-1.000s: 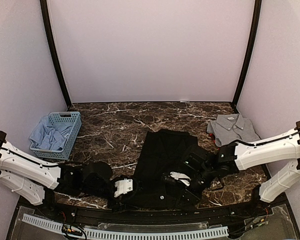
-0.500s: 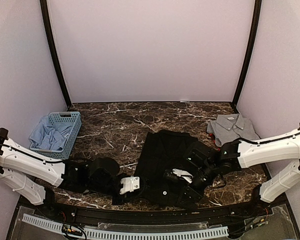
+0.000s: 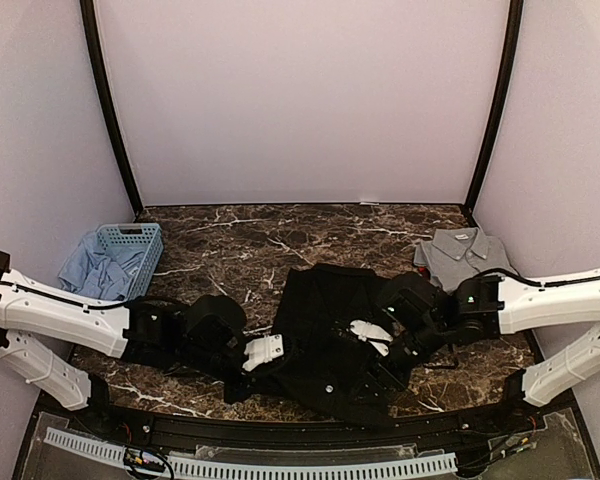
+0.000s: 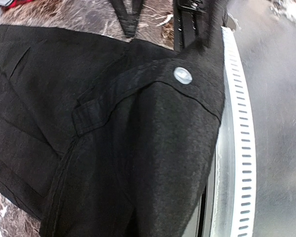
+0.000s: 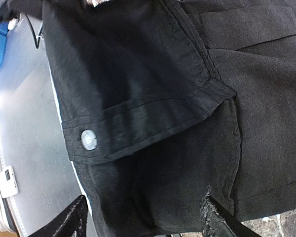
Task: Fold and stack the long sleeve shirts
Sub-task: Fold the 2/3-rectangle-folded shirt at the center of the board.
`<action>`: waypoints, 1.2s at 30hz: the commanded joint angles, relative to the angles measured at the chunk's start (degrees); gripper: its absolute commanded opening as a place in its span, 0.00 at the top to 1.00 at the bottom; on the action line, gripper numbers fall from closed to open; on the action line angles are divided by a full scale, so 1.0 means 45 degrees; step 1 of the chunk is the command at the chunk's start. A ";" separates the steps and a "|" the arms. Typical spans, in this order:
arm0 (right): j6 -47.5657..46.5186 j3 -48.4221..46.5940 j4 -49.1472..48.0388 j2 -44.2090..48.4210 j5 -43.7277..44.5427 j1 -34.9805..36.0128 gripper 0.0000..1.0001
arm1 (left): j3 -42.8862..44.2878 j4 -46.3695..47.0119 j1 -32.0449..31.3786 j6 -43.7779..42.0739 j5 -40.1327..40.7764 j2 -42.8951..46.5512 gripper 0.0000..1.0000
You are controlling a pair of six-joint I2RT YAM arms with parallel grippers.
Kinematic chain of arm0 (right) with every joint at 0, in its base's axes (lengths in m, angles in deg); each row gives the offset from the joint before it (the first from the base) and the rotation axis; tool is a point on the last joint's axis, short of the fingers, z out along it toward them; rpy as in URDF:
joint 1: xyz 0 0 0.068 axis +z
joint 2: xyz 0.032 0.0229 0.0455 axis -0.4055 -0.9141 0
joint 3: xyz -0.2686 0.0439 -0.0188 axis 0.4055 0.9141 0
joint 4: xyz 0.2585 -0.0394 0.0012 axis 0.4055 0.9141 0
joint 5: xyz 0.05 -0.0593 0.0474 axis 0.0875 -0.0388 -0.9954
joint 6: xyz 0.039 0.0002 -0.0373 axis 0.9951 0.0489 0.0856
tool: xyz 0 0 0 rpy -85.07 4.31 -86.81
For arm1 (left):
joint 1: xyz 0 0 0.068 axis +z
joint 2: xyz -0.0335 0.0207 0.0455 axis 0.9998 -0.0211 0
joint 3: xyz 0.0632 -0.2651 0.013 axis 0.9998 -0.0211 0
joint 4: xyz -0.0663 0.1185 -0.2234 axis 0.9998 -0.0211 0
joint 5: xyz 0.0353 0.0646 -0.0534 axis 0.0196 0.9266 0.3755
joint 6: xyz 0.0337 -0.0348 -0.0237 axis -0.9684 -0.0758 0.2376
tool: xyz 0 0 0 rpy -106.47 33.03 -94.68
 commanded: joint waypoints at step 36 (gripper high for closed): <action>0.1590 -0.0537 0.0231 -0.1441 0.4190 0.3958 0.90 | 0.1406 -0.2389 0.2277 0.3983 -0.3895 -0.0182 1.00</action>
